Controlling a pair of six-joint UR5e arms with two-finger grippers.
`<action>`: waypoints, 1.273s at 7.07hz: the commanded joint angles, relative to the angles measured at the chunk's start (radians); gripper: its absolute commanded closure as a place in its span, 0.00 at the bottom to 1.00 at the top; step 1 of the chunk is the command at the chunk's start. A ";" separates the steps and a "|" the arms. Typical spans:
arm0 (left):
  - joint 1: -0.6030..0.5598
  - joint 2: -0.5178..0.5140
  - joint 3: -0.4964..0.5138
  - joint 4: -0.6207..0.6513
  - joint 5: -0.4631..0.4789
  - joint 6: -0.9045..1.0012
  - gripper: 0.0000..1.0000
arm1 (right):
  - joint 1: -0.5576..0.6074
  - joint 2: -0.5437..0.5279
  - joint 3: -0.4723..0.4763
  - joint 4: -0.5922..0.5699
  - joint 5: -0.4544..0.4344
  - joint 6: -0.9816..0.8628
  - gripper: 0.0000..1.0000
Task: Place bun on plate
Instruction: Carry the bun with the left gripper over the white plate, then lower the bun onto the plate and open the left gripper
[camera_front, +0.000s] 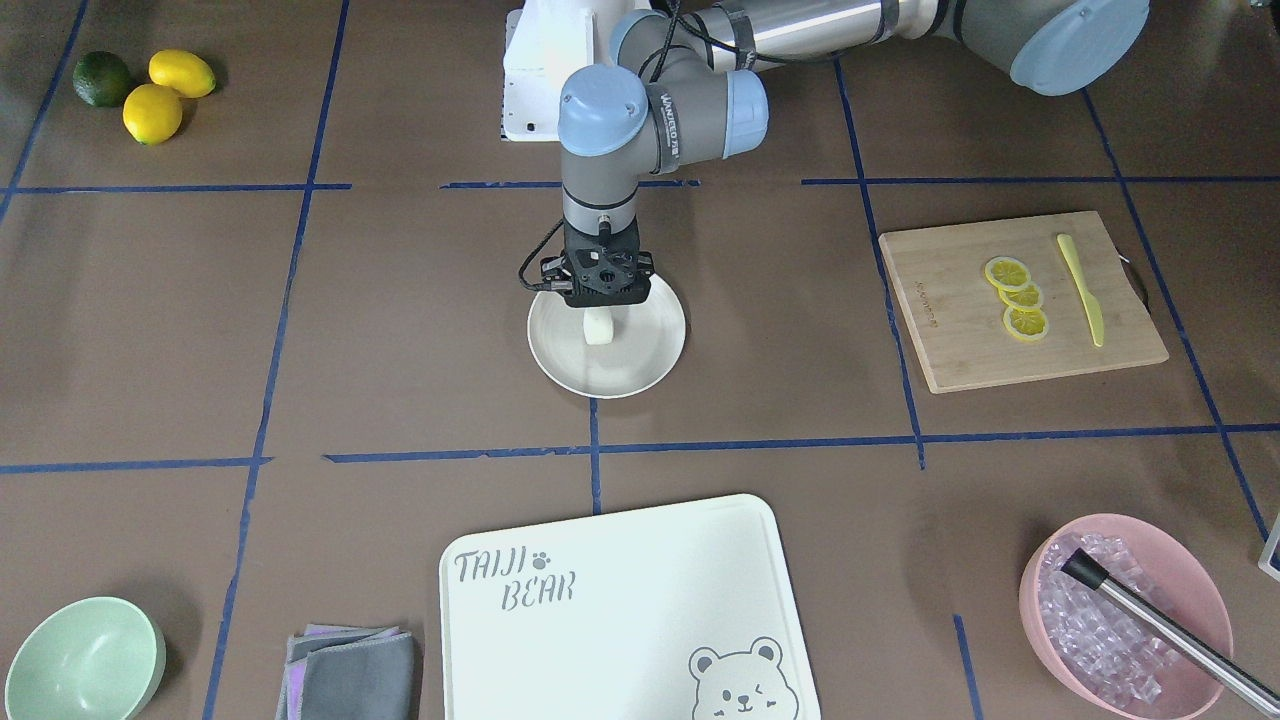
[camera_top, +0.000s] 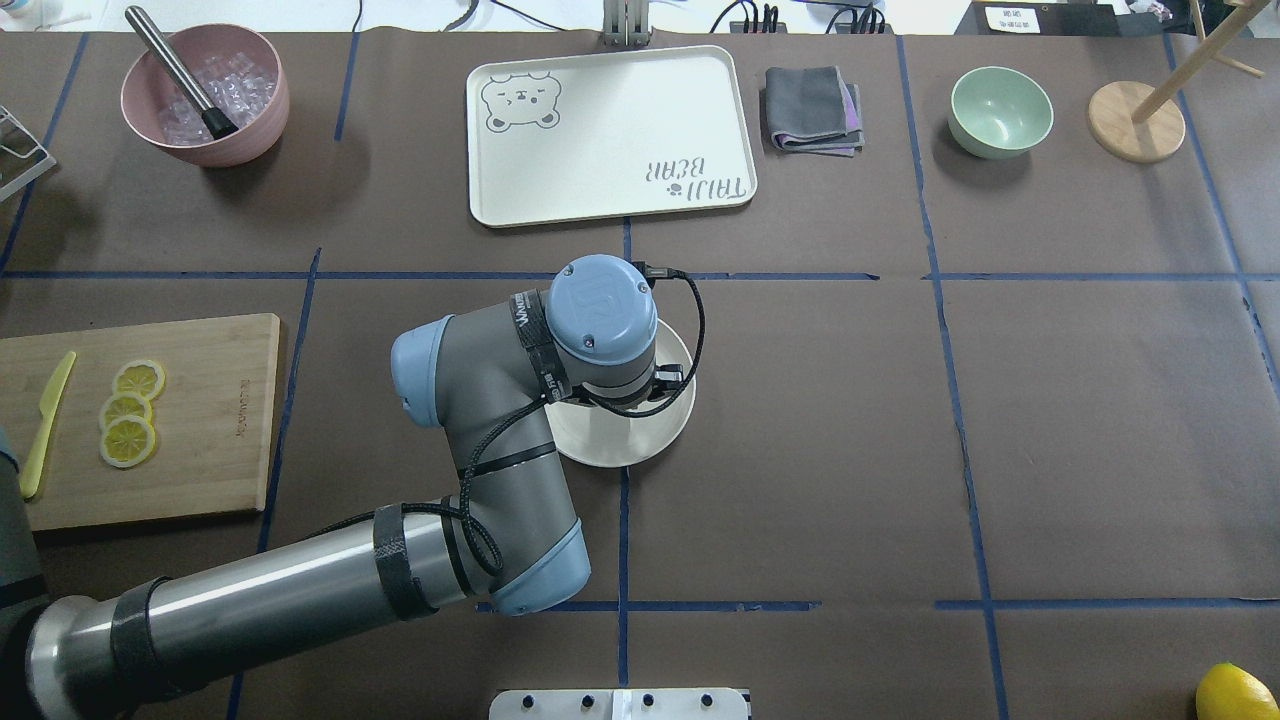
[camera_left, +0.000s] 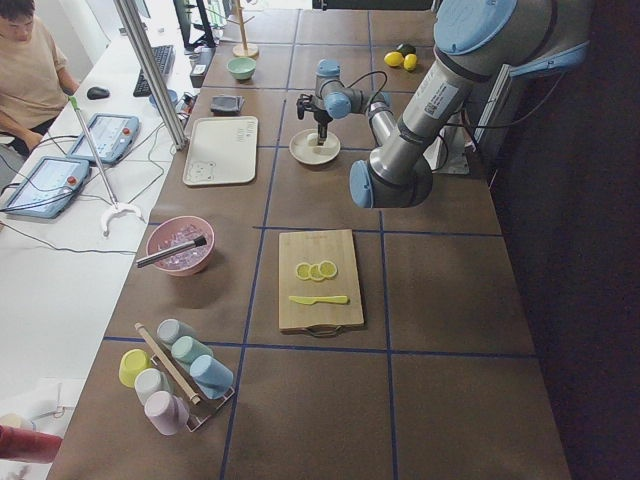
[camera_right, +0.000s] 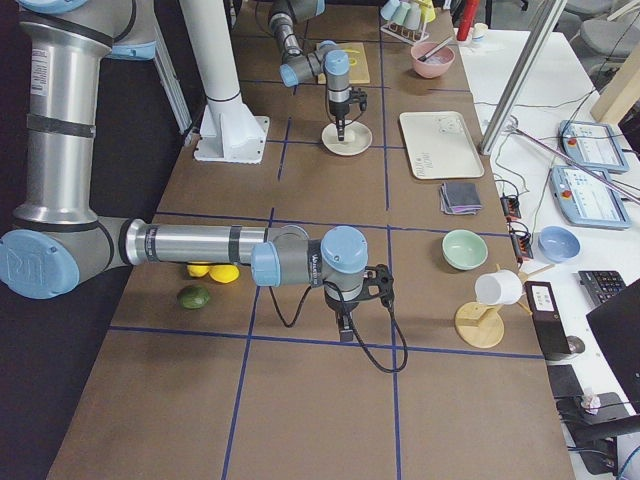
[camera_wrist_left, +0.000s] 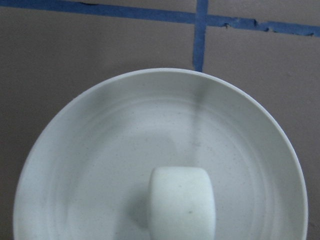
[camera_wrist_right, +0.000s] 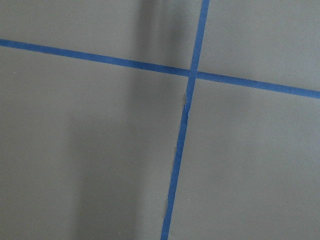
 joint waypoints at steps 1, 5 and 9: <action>0.003 0.000 0.007 -0.005 0.001 0.006 0.44 | 0.000 0.002 0.001 0.000 0.000 0.000 0.00; -0.008 0.009 -0.019 0.005 -0.005 0.014 0.00 | 0.000 0.005 0.001 0.000 0.000 0.002 0.00; -0.216 0.276 -0.317 0.090 -0.205 0.341 0.00 | 0.000 0.005 -0.002 0.000 0.000 0.002 0.00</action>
